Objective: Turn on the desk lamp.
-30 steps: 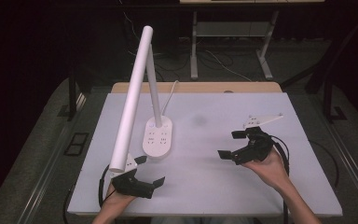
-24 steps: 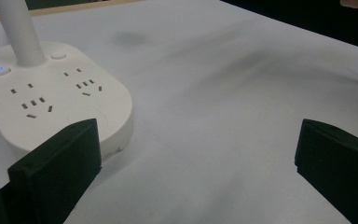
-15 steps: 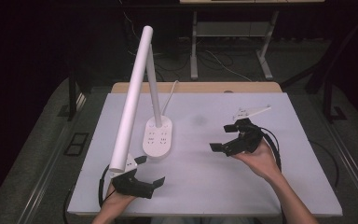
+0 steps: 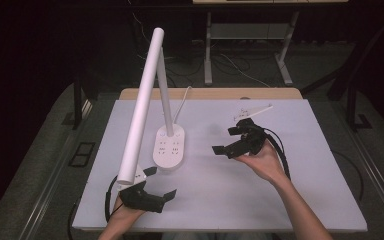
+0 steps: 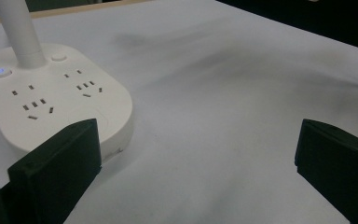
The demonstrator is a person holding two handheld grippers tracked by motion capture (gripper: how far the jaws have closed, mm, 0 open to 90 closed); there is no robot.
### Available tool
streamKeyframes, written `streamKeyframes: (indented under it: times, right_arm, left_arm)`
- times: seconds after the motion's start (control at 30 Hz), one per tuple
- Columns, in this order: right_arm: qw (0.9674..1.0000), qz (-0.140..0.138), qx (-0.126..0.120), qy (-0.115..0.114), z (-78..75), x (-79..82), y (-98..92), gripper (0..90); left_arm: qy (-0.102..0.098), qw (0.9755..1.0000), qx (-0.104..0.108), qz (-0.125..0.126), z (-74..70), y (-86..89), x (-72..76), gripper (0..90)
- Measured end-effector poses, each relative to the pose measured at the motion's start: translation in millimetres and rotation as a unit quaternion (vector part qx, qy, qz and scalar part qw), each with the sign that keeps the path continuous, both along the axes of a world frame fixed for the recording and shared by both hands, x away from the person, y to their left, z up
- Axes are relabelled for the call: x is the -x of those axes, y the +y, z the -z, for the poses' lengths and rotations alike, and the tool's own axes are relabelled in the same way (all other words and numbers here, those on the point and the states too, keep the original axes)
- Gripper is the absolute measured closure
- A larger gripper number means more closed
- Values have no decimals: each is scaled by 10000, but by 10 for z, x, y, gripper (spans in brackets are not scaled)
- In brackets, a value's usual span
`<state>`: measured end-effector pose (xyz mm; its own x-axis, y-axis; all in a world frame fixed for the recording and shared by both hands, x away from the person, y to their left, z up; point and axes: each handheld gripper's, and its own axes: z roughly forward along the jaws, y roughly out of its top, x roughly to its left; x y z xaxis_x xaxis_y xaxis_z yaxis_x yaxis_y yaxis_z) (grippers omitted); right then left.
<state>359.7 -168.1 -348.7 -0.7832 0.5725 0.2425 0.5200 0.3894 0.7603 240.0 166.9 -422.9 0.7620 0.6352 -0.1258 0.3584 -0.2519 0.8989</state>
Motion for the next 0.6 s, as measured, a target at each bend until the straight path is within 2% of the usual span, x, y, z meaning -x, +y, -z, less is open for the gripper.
streamKeyframes:
  times: [0.27, 0.6]
  right_arm:
    - [9999, 79, -33, 58, 24, -140, 75, 1]
    - [9992, 292, -154, 245, 105, -347, 143, 1]
  left_arm:
    - [-1, 10000, 4, 11, -1, -1, 3, 0]
    - [6, 10000, 6, 64, 4, -34, 15, 0]
